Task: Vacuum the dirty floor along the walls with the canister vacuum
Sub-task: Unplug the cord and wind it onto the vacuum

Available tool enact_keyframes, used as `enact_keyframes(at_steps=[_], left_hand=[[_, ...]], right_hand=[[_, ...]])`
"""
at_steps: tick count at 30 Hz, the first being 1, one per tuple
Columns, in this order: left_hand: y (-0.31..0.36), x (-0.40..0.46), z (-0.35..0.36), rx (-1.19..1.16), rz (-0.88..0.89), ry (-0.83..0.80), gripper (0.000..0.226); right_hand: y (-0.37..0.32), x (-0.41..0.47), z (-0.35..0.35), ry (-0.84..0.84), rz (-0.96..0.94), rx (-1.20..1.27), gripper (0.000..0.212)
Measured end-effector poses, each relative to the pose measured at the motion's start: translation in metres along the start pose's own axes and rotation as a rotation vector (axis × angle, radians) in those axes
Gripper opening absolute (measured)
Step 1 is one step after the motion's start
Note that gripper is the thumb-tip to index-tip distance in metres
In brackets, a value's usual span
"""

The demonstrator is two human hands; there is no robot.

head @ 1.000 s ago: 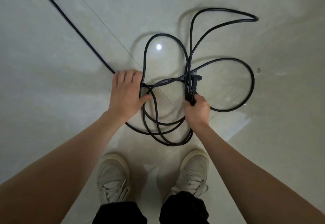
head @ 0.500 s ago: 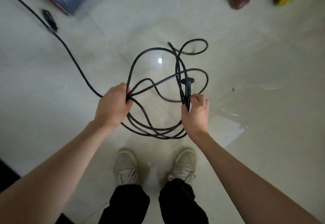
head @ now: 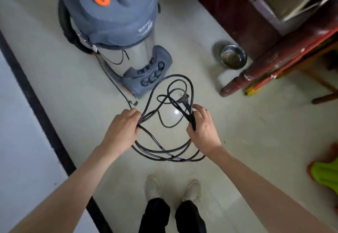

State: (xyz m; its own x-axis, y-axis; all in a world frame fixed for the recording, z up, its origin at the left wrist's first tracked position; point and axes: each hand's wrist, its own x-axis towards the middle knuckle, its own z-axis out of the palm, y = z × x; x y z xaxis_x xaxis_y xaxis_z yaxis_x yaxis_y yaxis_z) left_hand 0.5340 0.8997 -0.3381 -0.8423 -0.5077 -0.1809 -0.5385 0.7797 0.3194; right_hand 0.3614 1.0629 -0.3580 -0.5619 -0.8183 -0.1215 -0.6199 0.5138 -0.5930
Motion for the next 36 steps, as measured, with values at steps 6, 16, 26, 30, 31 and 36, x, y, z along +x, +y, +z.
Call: enact_keyframes(at_steps=[6, 16, 26, 30, 31, 36], left_hand=[[-0.001, -0.022, -0.12, -0.055, 0.202, 0.092, 0.036], [-0.015, -0.022, -0.271, -0.183, 0.24, 0.315, 0.023], [-0.022, 0.024, -0.362, -0.546, -0.003, 0.067, 0.042], [-0.017, 0.046, -0.384, -0.58, -0.135, -0.024, 0.017], [-0.018, 0.052, -0.388, -0.574, -0.18, -0.035, 0.018], [-0.041, 0.087, -0.402, -0.497, -0.302, -0.069, 0.038]], right_hand=[[-0.089, 0.014, -0.079, 0.018, -0.175, 0.003, 0.013], [-0.226, 0.064, -0.185, 0.024, -0.324, 0.052, 0.018], [-0.273, 0.116, -0.228, -0.242, -0.155, 0.574, 0.019], [-0.287, 0.148, -0.235, -0.198, -0.087, 0.724, 0.015], [-0.292, 0.156, -0.236, -0.168, -0.085, 0.719, 0.017], [-0.301, 0.2, -0.248, -0.077, -0.084, 0.519, 0.01]])
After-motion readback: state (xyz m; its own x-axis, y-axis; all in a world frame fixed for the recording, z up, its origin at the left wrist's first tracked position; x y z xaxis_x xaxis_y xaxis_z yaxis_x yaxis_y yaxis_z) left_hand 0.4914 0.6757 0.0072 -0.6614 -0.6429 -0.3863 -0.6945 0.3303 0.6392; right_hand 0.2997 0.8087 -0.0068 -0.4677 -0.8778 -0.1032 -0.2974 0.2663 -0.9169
